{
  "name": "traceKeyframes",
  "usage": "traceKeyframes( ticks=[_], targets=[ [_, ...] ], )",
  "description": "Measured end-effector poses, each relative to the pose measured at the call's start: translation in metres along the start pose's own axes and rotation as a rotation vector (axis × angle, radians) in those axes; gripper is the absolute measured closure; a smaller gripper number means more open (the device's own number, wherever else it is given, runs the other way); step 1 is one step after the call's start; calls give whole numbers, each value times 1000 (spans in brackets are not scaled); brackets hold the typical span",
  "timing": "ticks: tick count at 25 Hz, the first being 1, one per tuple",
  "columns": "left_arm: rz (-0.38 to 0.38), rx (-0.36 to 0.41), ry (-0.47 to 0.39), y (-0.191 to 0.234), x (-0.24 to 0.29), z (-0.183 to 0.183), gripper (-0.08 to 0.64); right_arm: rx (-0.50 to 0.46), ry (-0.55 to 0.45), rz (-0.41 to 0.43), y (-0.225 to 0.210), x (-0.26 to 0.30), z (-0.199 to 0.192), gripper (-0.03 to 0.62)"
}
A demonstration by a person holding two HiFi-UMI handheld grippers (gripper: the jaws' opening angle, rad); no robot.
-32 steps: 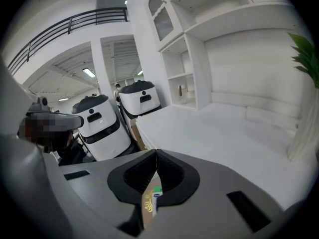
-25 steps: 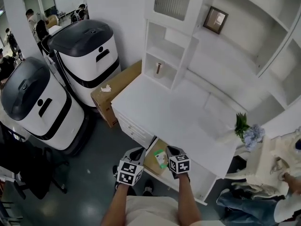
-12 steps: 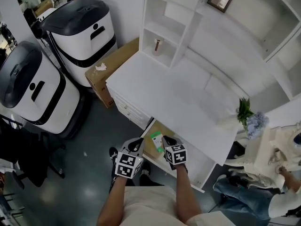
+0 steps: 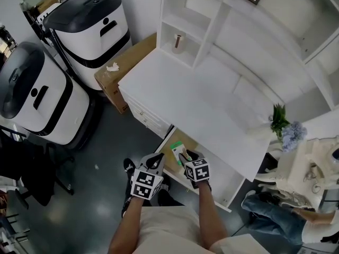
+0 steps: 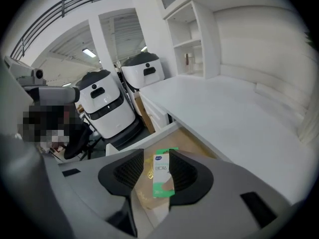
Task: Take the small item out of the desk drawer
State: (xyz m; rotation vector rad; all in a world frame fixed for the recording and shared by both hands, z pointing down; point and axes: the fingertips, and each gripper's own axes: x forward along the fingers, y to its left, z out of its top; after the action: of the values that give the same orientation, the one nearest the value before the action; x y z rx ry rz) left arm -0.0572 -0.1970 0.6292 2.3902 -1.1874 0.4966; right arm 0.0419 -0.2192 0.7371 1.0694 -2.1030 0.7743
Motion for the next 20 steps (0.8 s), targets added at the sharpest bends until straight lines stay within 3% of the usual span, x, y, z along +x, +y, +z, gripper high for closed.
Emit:
traceKeyframes(
  ticks=[7,12,20],
  targets=[
    [1,12,13,-2,-2,-6,543,12,48,2,-6,18,-15,336],
    [-4,14,31,0,-5,-13,543,-33,93,11,-5,33,-24,318],
    [-6,-2,32,8,0,-19,543,-45,175,-41,-14,53,-43,252]
  ],
)
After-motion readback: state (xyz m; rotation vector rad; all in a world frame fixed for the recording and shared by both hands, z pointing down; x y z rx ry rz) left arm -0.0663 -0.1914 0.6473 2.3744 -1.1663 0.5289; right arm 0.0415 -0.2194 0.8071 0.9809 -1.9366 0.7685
